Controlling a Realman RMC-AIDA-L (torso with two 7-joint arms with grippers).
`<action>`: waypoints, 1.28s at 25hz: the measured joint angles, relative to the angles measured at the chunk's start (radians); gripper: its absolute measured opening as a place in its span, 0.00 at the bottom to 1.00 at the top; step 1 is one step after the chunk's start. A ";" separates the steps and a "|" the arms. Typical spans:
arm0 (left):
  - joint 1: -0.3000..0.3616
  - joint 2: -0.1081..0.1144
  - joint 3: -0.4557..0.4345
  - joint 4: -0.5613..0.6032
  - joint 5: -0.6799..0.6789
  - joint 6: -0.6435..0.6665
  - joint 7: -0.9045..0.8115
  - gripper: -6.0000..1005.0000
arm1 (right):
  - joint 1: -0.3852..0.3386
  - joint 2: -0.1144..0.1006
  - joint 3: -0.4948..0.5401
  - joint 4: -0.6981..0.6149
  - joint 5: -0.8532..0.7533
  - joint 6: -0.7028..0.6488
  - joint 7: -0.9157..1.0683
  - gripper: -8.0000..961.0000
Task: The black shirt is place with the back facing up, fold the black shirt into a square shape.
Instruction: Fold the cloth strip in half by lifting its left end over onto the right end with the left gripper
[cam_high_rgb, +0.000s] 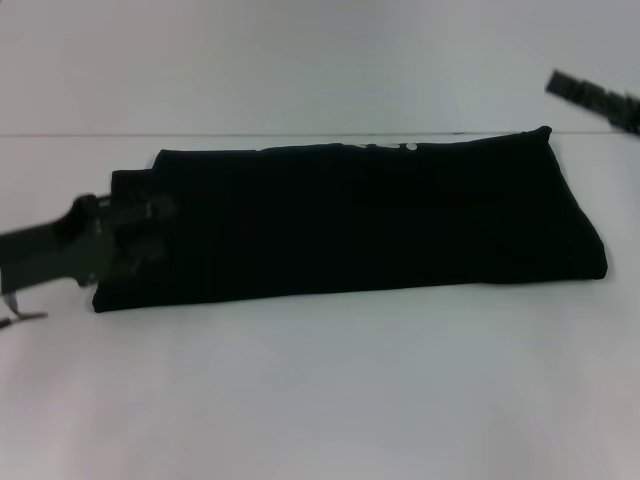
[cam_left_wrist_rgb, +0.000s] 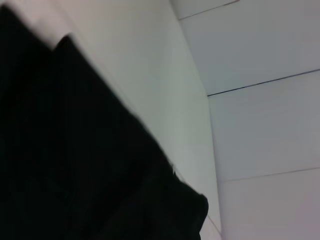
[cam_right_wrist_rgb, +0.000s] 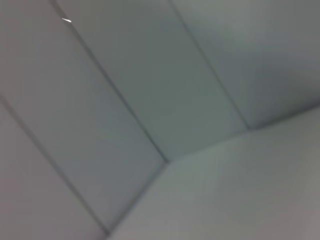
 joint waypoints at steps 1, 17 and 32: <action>0.008 -0.003 -0.004 -0.015 -0.002 -0.004 0.000 0.68 | -0.033 0.013 0.000 0.016 0.040 -0.038 -0.069 0.82; 0.118 -0.037 -0.033 -0.030 0.020 -0.153 -0.192 0.67 | -0.127 0.035 0.018 0.192 0.068 -0.084 -0.356 0.87; 0.104 -0.043 -0.042 -0.092 0.052 -0.278 -0.244 0.67 | -0.116 0.036 0.025 0.189 0.073 -0.107 -0.354 0.87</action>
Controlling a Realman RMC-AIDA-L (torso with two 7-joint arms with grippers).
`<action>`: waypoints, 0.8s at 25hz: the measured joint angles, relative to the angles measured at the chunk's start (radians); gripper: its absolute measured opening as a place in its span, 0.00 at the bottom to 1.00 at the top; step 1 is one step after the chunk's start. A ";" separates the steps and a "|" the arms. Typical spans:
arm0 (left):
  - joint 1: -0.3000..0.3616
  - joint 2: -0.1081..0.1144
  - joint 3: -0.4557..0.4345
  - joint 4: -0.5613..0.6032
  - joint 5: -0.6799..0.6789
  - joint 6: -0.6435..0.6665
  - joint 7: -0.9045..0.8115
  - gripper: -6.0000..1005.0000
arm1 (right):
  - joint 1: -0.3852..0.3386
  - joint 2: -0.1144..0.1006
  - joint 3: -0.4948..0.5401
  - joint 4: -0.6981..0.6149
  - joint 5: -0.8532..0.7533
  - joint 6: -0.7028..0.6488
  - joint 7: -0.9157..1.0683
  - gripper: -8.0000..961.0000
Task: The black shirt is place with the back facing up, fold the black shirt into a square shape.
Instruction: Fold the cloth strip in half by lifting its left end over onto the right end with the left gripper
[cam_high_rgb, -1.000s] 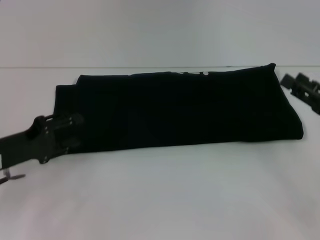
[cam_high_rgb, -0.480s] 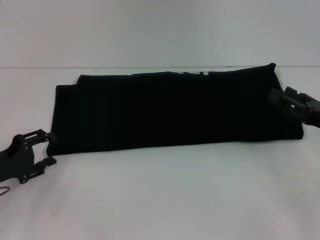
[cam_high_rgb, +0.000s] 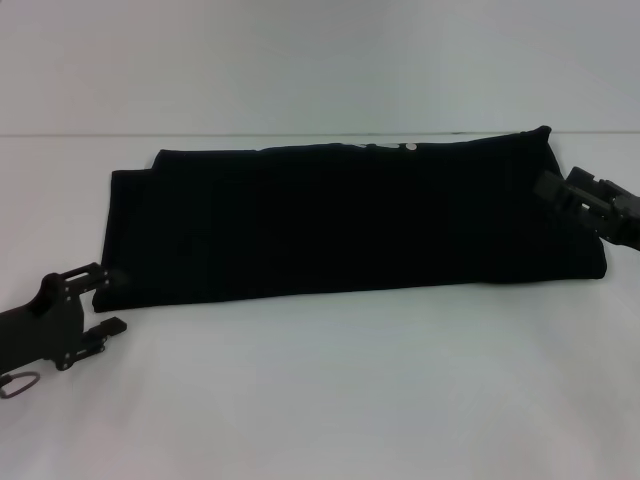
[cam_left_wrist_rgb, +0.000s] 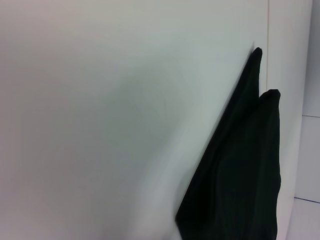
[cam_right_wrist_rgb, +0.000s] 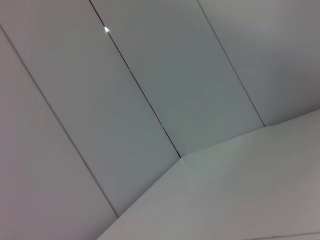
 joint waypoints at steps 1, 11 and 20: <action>-0.003 0.000 0.000 -0.003 -0.002 -0.004 0.000 0.67 | 0.000 0.000 0.000 0.000 0.000 0.000 0.000 0.87; -0.057 0.004 0.011 -0.049 -0.001 -0.069 -0.024 0.67 | 0.007 0.000 0.000 0.000 0.000 0.000 -0.003 0.87; -0.144 0.010 0.056 -0.109 0.004 -0.127 -0.024 0.67 | 0.013 0.000 -0.001 0.001 0.001 -0.001 0.000 0.87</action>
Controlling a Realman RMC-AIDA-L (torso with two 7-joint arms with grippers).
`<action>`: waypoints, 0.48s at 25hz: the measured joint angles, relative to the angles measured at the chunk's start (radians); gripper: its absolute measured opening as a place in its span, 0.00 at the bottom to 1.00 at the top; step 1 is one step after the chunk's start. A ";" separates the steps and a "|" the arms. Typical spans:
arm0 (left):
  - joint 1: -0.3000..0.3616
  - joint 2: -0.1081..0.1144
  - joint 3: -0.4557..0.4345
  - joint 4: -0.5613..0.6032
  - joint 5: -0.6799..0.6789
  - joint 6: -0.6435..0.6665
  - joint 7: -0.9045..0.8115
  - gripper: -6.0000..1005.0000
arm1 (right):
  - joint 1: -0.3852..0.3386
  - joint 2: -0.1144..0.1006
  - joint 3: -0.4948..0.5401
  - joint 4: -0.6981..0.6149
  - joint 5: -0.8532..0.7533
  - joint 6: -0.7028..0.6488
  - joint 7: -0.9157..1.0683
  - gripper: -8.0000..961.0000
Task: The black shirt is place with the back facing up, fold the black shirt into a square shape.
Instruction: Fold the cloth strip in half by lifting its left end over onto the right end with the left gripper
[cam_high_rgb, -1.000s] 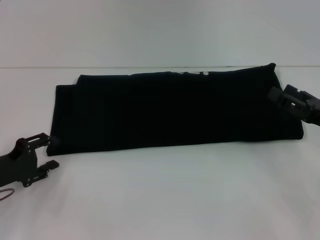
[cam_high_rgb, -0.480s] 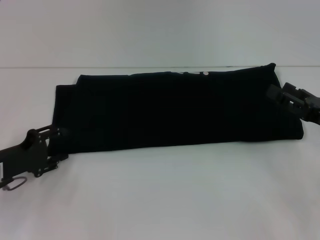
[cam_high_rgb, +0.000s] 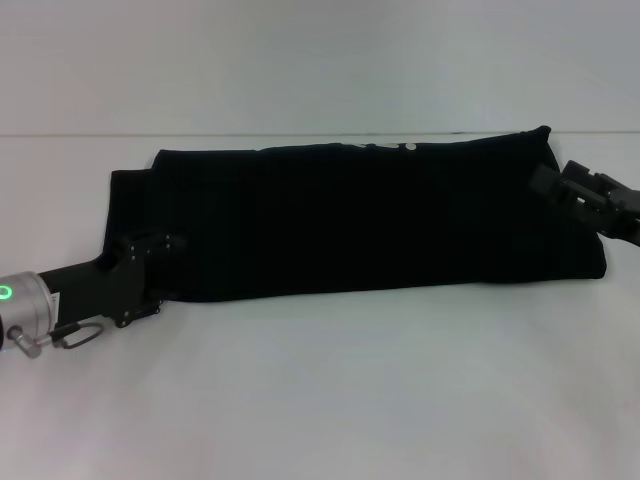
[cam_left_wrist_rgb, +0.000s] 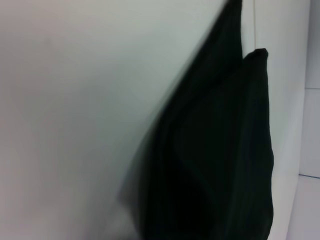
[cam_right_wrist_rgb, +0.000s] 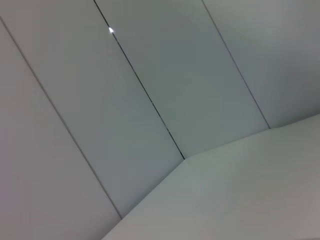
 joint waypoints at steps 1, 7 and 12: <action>-0.003 0.000 0.002 0.000 0.000 -0.002 0.000 0.67 | 0.001 0.000 0.000 0.000 0.000 0.000 0.000 0.87; 0.022 0.002 0.002 0.008 0.001 0.038 -0.001 0.67 | 0.002 0.000 0.001 0.000 0.000 -0.002 0.000 0.87; 0.075 0.001 -0.018 0.052 0.001 0.078 -0.022 0.67 | 0.010 0.002 0.001 0.000 0.000 -0.002 0.000 0.87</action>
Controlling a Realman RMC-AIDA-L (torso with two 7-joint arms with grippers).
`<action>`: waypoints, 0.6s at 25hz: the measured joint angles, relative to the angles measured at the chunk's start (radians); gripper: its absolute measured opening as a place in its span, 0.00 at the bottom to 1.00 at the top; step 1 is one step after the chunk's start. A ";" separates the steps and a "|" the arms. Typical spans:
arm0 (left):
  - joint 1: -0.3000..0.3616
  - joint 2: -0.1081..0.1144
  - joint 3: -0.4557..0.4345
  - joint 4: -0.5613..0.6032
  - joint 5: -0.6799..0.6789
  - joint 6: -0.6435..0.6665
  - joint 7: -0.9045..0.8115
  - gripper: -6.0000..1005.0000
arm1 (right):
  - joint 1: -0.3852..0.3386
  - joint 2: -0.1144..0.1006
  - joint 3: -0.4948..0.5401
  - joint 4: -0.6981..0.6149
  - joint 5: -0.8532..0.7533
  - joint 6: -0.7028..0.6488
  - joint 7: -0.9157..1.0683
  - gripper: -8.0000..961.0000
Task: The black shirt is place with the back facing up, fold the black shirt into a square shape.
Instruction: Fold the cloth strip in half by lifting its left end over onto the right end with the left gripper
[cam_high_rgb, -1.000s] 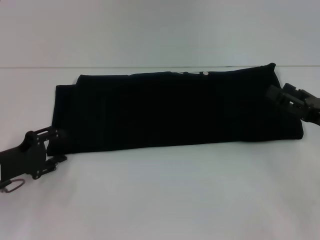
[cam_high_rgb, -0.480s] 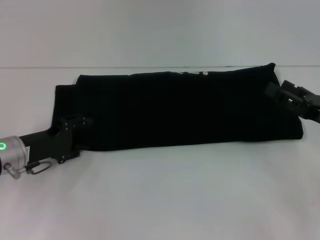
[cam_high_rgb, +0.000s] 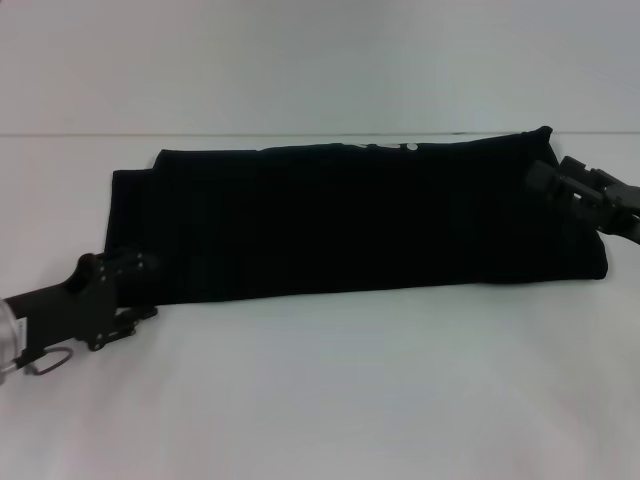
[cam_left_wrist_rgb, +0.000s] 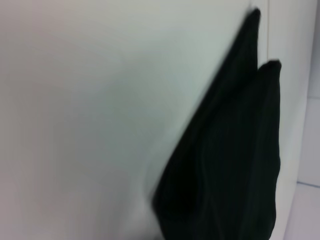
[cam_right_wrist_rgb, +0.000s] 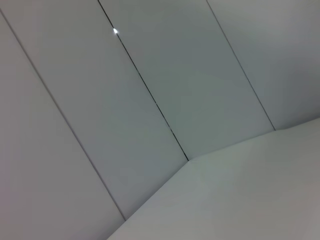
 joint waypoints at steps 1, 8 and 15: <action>0.006 0.000 0.000 0.008 0.000 0.005 -0.004 0.67 | 0.001 0.000 0.000 0.000 0.000 0.000 0.000 0.87; 0.015 0.002 -0.001 0.033 0.001 -0.017 -0.028 0.67 | 0.009 0.000 0.000 0.000 0.000 0.003 0.000 0.87; -0.015 0.007 0.020 0.010 0.009 -0.065 -0.036 0.67 | 0.010 -0.002 0.000 0.000 0.000 0.006 0.000 0.87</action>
